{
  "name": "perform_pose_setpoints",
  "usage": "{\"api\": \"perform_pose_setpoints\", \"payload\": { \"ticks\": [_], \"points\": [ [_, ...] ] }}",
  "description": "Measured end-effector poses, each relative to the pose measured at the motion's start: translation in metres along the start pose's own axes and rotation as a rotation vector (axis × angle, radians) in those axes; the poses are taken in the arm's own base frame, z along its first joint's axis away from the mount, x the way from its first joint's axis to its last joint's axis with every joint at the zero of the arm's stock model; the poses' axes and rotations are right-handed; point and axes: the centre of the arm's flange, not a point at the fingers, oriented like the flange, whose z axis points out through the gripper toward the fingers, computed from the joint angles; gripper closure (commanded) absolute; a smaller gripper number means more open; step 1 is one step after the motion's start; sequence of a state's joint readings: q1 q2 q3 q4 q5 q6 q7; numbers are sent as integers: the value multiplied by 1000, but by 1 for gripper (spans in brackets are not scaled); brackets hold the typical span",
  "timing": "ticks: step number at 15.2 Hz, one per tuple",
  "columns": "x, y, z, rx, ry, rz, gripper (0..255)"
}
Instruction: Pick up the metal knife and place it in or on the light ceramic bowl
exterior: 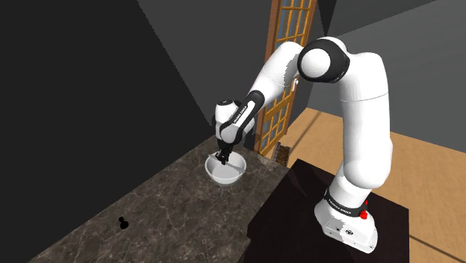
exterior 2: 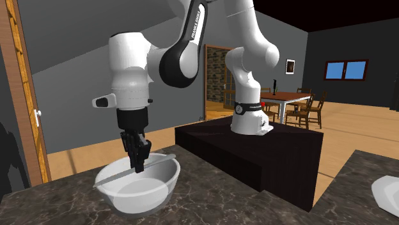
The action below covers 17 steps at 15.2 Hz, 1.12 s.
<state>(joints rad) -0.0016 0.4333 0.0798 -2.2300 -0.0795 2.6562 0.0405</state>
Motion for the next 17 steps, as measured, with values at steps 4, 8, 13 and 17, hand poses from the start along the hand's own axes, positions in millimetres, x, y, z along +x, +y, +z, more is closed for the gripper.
{"api": "perform_pose_setpoints", "payload": {
  "ticks": [4,8,13,17],
  "points": [
    [0,0,0,0,0,0,0],
    [0,0,0,0,0,0,0],
    [2,0,-27,0,1,0,0],
    [0,0,-48,0,1,0,0]
  ]
}}
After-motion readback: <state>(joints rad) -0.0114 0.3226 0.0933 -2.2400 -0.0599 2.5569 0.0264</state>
